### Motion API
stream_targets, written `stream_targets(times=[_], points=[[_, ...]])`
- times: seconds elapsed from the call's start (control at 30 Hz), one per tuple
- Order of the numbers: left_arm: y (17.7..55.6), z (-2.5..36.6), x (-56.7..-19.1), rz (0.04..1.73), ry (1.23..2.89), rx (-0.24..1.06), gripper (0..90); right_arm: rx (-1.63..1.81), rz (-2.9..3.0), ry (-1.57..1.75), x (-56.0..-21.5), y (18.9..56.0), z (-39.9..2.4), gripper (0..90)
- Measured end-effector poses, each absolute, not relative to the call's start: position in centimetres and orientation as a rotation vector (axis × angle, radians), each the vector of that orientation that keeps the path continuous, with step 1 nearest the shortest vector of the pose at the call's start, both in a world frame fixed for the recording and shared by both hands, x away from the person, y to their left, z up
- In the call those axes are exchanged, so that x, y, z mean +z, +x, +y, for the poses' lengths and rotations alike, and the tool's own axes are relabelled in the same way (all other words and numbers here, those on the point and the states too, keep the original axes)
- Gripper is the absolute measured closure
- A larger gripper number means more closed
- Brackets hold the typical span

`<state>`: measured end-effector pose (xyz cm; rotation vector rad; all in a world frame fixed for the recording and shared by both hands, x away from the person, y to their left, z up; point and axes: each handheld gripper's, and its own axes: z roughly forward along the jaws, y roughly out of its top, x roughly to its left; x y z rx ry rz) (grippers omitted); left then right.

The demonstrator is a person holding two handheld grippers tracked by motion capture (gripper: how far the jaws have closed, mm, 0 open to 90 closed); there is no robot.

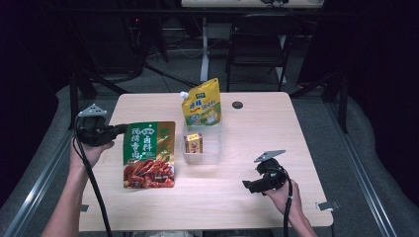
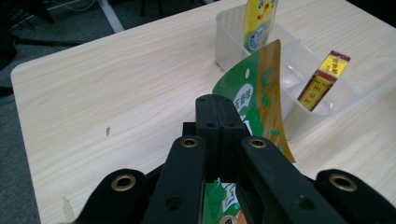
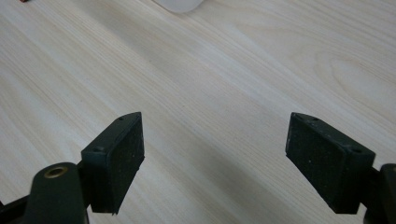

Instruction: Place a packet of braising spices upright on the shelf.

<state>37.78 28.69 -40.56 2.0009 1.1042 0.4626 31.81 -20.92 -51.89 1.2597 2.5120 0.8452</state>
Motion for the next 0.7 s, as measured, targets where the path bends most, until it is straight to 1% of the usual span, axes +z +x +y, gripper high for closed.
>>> stream_targets(times=[0.27,0.7], points=[[37.8,28.0,-38.9,1.059,2.011,0.477,90.0,0.849,2.512,1.264,-51.9,31.9,-21.0,18.9],[38.0,26.8,-35.9,0.971,2.072,0.526,90.0,0.839,2.51,1.274,-52.0,32.0,-21.1,18.8]])
